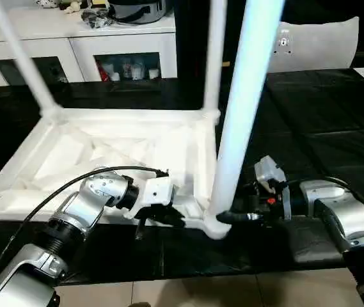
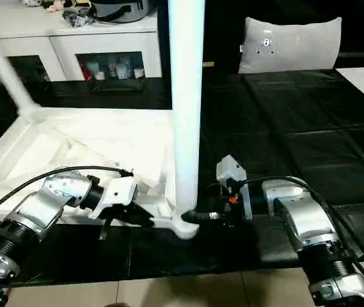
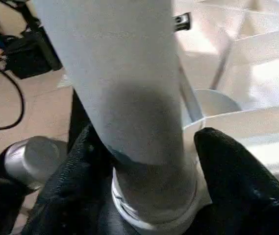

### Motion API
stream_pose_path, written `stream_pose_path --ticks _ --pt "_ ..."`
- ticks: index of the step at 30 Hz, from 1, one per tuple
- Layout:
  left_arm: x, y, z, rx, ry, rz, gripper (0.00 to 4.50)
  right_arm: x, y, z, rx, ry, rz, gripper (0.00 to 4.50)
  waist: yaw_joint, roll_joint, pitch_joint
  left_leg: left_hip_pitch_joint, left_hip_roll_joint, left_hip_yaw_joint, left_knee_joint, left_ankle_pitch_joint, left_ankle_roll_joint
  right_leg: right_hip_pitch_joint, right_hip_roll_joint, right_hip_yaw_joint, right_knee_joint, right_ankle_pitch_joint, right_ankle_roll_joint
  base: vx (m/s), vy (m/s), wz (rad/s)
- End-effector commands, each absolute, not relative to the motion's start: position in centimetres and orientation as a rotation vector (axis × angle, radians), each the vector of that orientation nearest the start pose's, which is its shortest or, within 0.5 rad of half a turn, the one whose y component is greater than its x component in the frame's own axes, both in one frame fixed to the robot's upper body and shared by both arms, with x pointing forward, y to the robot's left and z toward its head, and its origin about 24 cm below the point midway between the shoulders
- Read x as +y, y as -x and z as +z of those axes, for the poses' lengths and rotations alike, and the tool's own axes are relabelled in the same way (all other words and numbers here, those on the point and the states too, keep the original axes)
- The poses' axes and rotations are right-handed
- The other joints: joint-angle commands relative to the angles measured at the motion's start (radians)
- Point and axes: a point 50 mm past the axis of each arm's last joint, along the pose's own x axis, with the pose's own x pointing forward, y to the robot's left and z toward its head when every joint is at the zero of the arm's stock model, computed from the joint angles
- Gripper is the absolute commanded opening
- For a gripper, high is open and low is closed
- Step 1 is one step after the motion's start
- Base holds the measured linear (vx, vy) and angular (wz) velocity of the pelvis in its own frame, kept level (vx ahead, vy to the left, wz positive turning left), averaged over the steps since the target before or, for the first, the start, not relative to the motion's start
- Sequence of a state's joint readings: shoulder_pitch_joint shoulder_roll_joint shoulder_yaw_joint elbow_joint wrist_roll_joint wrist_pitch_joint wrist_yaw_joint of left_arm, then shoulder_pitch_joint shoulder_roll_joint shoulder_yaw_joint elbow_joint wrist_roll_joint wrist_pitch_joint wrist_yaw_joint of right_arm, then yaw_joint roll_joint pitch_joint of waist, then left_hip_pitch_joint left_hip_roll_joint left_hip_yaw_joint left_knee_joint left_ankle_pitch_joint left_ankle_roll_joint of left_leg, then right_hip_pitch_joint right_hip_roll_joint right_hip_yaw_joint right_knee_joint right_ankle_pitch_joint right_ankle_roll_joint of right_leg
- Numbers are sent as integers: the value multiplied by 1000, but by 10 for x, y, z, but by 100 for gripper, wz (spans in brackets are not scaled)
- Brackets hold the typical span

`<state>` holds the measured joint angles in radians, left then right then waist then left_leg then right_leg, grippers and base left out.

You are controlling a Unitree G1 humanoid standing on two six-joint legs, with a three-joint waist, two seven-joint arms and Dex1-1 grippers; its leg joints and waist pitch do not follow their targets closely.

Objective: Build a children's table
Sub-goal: Rotate leg to tighten

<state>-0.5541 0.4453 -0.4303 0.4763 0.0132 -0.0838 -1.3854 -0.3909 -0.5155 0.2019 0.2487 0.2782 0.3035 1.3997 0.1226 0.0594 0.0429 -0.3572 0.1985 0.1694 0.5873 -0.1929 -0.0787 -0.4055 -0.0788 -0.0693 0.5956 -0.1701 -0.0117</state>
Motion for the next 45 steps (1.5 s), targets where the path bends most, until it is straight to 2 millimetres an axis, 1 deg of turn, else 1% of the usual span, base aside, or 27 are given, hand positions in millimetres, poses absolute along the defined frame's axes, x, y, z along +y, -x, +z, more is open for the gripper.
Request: stream_pose_path --ticks 1,4,6,12,14,16,17,18,19,20,21,22,23,24,25,30,31,32,33,35,36,37,40,41,42,43,45 --pt "117 -285 53 392 -658 -1739 0 -159 -276 76 388 115 1516 255 -3 -20 -62 1 31 -1 -66 -178 60 52 -62 41 -69 -285 -197 0 0 0" --pt "118 -285 52 391 -656 -1738 0 -158 -274 76 389 108 1537 239 -2 -20 -63 0 30 0 -64 -168 61 53 -62 41 -66 -268 -198 0 0 0" --pt "118 -285 52 392 -654 -1738 0 -158 -274 76 389 106 1541 212 -1 -21 -63 0 30 0 -64 -164 61 53 -61 41 -66 -266 -198 0 0 0" --pt "117 -286 50 395 -623 -1714 0 -155 -270 75 384 66 1559 198 1 -22 -63 1 29 0 -63 -159 62 53 -60 41 -67 -278 -192 0 0 0" --pt "112 -289 51 397 -565 -1656 0 -152 -270 75 369 23 1522 198 3 -22 -62 0 29 1 -63 -155 61 53 -61 42 -67 -280 -191 0 0 0" --pt "106 -295 54 395 -488 -1568 0 -146 -278 73 354 2 1392 197 1 -24 -60 1 29 1 -65 -162 53 51 -60 41 -69 -304 -187 0 0 0" --pt "103 -297 55 394 -462 -1533 0 -144 -281 72 342 2 1332 197 -3 -21 -57 -1 26 0 -67 -178 41 51 -61 40 -74 -349 -173 0 0 0" --pt "101 -299 55 394 -441 -1501 0 -141 -285 71 337 5 1272 197 -8 -23 -55 0 23 -2 -70 -195 29 51 -61 37 -79 -398 -156 0 0 0" --pt "96 -302 56 394 -402 -1441 0 -138 -294 69 335 16 1140 197 -16 -20 -52 2 21 -2 -71 -212 15 47 -60 37 -83 -443 -139 0 0 0" --pt "93 -303 57 396 -382 -1413 0 -136 -298 66 350 11 1073 197 -20 -19 -52 1 19 -5 -73 -215 11 49 -62 35 -87 -464 -130 0 0 0" --pt "91 -305 56 397 -366 -1386 0 -136 -301 64 371 7 1015 197 -30 -21 -52 -1 16 -8 -75 -217 3 52 -61 33 -89 -485 -114 0 0 0" --pt "91 -305 56 397 -366 -1386 0 -136 -301 64 371 7 1015 197 -36 -22 -53 -2 16 -9 -76 -217 3 53 -59 33 -90 -483 -110 0 0 0" --pt "86 -307 56 395 -338 -1342 0 -134 -306 61 389 9 924 196 -44 -23 -53 -5 15 -9 -75 -219 9 55 -59 32 -92 -479 -103 0 0 0" --pt "79 -310 55 388 -302 -1283 0 -134 -311 57 408 2 801 196 -48 -25 -54 -3 15 -7 -74 -212 9 54 -58 34 -91 -462 -107 0 0 0" --pt "72 -313 56 386 -270 -1218 0 -133 -314 54 421 -10 693 196 -62 -20 -55 -4 13 -7 -72 -197 1 52 -56 34 -87 -426 -126 0 0 0" --pt "52 -318 56 374 -242 -1096 0 -122 -315 51 361 -23 594 196 -65 -22 -60 -5 12 -2 -66 -162 30 54 -54 37 -85 -318 -155 0 0 0" --pt "50 -318 57 371 -241 -1090 0 -121 -315 51 352 -28 593 230 -62 -17 -61 -3 12 -2 -66 -155 35 54 -54 37 -84 -301 -160 0 0 0" --pt "47 -318 58 364 -240 -1085 0 -118 -314 52 334 -34 592 230 -64 -20 -61 -5 12 0 -65 -152 39 55 -53 38 -84 -293 -161 0 0 0" --pt "45 -318 59 357 -245 -1091 0 -116 -314 53 317 -41 599 263 -60 -18 -61 -4 12 -1 -66 -152 43 55 -54 37 -85 -291 -162 0 0 0" --pt "44 -318 60 354 -255 -1098 0 -115 -313 54 310 -65 601 266 -58 -17 -60 -5 13 -2 -67 -156 46 57 -53 37 -84 -291 -163 0 0 0" --pt "47 -317 59 352 -277 -1112 0 -116 -313 57 296 -95 606 275 -59 -15 -58 -5 14 -3 -70 -166 46 57 -54 37 -85 -295 -162 0 0 0" --pt "50 -315 58 346 -306 -1135 0 -118 -312 61 279 -120 622 301 -59 -14 -59 -4 15 -4 -70 -172 45 57 -54 37 -85 -296 -163 0 0 0" --pt "53 -312 57 342 -315 -1161 0 -122 -312 63 272 -118 637 320 -59 -15 -60 -4 17 -5 -72 -179 43 59 -54 38 -81 -274 -168 0 0 0" --pt "55 -312 57 344 -316 -1164 0 -126 -312 63 274 -106 654 320 -59 -18 -60 -3 18 -4 -71 -175 44 59 -55 38 -81 -267 -173 0 0 0" --pt "57 -312 56 344 -323 -1170 0 -131 -311 63 278 -83 679 333 -55 -16 -61 -3 18 -4 -69 -165 46 60 -56 38 -79 -258 -176 0 0 0" --pt "59 -312 56 346 -331 -1175 0 -133 -311 64 279 -70 701 345 -54 -19 -61 -4 18 -2 -67 -160 51 59 -56 39 -78 -246 -181 0 0 0" --pt "67 -312 55 347 -371 -1214 0 -142 -308 67 278 -9 796 366 -49 -17 -62 -3 19 -1 -65 -153 59 58 -56 40 -77 -231 -186 0 0 0"
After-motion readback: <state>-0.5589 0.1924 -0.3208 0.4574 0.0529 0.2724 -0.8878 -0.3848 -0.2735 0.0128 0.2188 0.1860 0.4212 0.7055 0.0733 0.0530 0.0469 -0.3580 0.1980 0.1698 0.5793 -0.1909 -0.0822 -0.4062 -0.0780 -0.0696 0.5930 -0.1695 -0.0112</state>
